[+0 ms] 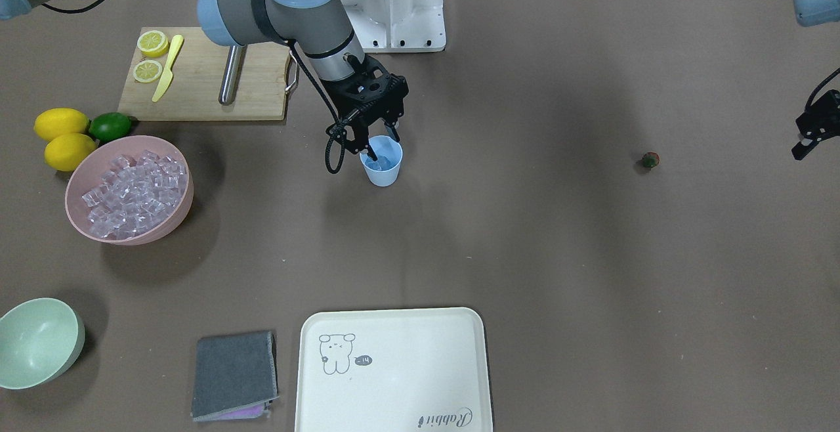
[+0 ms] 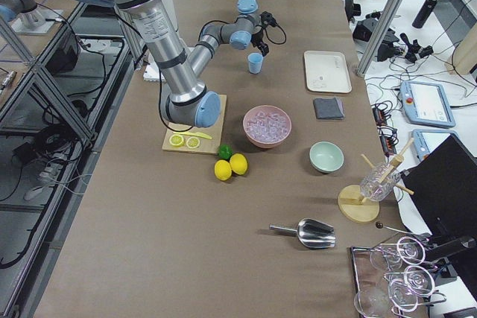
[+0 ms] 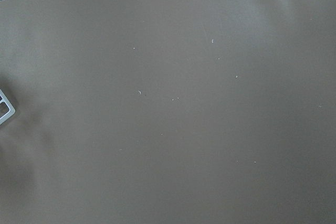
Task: Put ice and strawberries in cup
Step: 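Raise the right gripper away from the cup toward the green bowl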
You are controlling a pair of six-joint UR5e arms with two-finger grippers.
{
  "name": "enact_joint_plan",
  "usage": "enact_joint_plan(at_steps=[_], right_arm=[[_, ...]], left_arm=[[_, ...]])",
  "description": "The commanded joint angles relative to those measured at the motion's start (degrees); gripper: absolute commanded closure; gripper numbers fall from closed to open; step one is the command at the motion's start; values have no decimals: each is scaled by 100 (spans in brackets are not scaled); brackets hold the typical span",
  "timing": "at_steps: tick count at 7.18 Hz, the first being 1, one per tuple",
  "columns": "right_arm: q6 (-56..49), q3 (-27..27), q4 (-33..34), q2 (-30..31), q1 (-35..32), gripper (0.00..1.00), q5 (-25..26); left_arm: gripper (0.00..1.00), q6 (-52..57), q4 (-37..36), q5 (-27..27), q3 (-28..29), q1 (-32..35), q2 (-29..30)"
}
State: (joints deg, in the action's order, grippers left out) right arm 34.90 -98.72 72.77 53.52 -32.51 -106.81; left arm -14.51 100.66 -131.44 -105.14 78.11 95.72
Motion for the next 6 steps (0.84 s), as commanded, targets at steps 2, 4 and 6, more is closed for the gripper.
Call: enact_joint_plan(at_steps=[2, 4, 6], right_arm=[[-817, -112, 9, 491, -1350, 0, -1215], [-1526, -86, 53, 859, -2291, 0, -2147], [-1811, -77, 71, 1334, -2969, 0, -2693]], left_arm=[[2, 1, -11, -338, 2, -6, 165], [2, -156, -20, -286, 73, -329, 394], [2, -604, -11, -24, 204, -786, 771]])
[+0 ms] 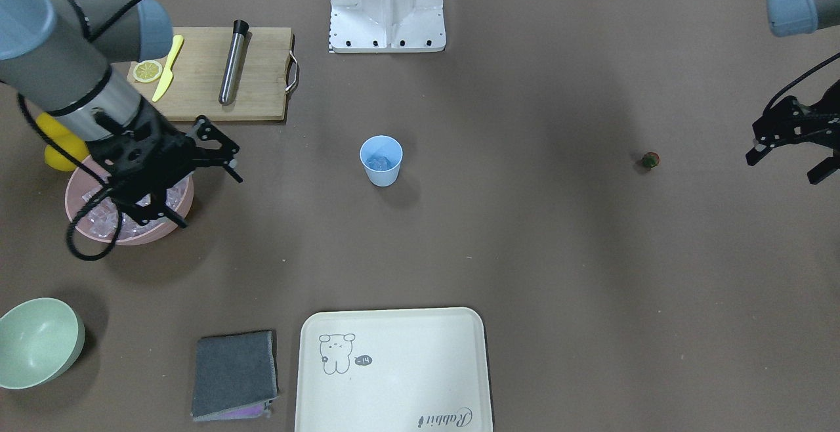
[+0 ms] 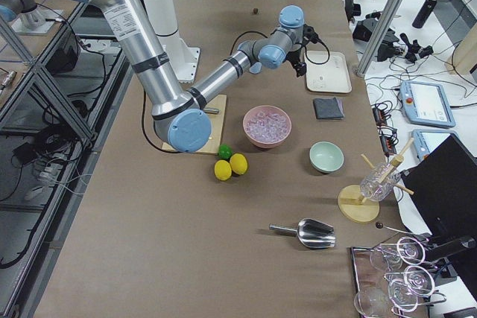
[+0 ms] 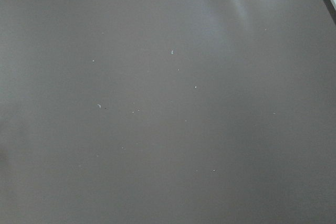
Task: Put ice and strawberries in cup
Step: 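Raise the right gripper away from the cup toward the green bowl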
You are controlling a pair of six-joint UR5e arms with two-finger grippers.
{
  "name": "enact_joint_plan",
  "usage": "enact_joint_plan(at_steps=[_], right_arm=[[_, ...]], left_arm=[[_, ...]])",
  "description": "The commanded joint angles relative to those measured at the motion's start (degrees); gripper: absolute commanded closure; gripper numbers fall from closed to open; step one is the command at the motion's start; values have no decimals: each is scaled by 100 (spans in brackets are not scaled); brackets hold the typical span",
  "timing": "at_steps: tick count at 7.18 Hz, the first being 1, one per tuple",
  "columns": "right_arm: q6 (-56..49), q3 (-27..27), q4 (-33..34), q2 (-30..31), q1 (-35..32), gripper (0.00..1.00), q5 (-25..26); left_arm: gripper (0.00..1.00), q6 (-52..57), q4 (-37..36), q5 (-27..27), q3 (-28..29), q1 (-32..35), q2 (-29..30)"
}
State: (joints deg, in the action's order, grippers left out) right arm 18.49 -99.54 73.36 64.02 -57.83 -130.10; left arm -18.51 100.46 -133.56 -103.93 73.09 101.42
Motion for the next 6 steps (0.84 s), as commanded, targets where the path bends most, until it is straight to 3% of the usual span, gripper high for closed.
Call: enact_joint_plan(at_steps=[1, 6], right_arm=[[-283, 14, 20, 495, -753, 0, -576], [-803, 57, 20, 1059, -1345, 0, -657]], left_arm=[[2, -267, 9, 347, 101, -504, 220], [2, -311, 18, 366, 882, -858, 379]])
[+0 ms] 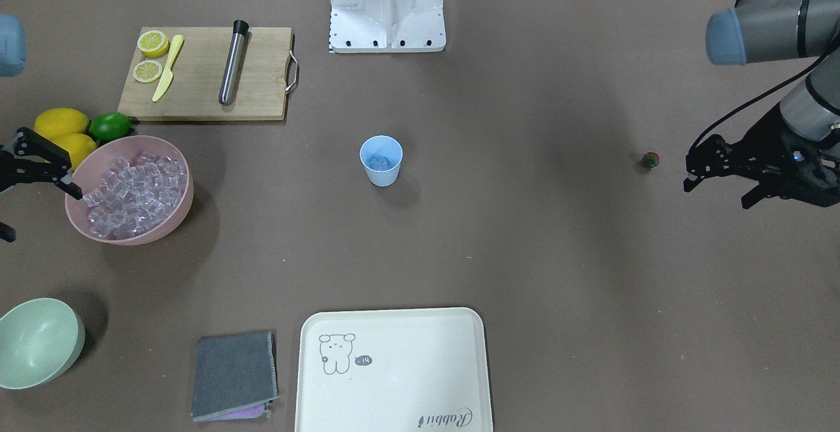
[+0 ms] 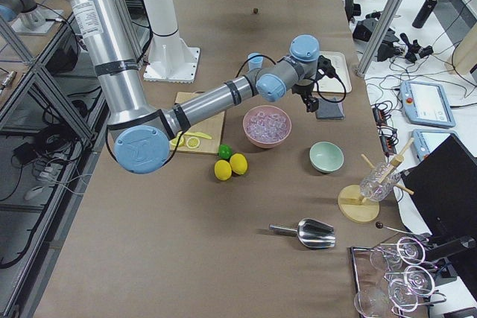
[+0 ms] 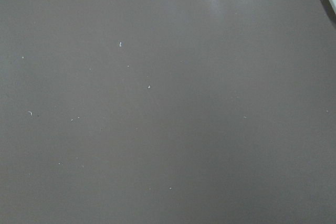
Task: Put ice and strawberries in cup
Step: 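Move the left gripper over the red strawberry and lower it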
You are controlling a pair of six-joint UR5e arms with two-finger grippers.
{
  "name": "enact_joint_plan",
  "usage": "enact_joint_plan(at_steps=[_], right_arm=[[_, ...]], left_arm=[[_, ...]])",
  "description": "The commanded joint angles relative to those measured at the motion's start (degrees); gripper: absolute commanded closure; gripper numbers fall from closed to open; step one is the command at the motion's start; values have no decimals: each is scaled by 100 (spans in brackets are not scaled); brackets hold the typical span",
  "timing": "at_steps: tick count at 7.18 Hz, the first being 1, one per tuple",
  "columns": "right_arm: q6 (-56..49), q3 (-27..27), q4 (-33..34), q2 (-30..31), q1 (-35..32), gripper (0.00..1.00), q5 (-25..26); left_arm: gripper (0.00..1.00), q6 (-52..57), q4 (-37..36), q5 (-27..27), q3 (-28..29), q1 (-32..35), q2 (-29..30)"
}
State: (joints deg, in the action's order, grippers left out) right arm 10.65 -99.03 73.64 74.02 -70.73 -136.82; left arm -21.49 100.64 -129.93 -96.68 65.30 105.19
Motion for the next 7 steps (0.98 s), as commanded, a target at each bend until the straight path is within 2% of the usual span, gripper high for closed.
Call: enact_joint_plan(at_steps=[1, 4, 5, 6, 7], right_arm=[[-28, 15, -25, 60, -99, 0, -3], [-28, 24, -42, 51, -125, 0, 94], [-28, 33, -42, 34, -134, 0, 164], [-89, 94, -60, 42, -126, 0, 521], [-116, 112, -69, 34, -91, 0, 655]], left_arm=[[2, -21, -9, -6, 176, -96, -34], [3, 5, -9, 37, 526, -568, -95], [3, -39, -18, 421, 519, -789, -96], [3, -48, -35, 459, 554, -1008, -130], [3, -39, -9, 460, 572, -1124, -244]])
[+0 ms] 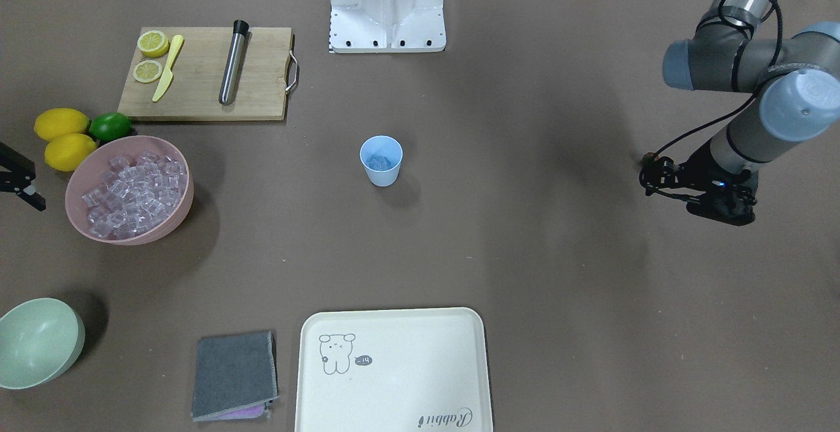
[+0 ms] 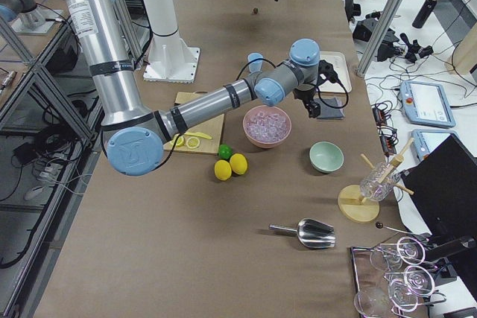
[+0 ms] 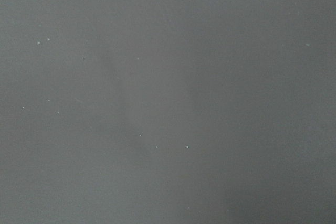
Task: Put ice and strawberries in cup
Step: 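Move the left gripper over the red strawberry and lower it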
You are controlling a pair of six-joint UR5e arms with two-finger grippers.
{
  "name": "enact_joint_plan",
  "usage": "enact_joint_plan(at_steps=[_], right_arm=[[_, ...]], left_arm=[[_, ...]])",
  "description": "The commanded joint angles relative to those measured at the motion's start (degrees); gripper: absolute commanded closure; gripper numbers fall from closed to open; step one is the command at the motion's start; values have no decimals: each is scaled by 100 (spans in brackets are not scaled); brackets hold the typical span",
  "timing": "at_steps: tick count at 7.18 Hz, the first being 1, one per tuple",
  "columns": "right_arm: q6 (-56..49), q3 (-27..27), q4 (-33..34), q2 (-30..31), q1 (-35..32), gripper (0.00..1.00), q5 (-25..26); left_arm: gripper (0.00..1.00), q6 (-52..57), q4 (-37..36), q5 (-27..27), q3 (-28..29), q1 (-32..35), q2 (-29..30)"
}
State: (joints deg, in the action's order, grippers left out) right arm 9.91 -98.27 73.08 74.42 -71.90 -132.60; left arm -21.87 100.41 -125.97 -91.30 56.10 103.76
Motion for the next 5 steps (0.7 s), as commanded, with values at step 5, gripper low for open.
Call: enact_joint_plan(at_steps=[5], right_arm=[[-59, 54, -40, 81, 26, 0, 507]], left_arm=[[3, -28, -13, 2, -265, -407, -663]])
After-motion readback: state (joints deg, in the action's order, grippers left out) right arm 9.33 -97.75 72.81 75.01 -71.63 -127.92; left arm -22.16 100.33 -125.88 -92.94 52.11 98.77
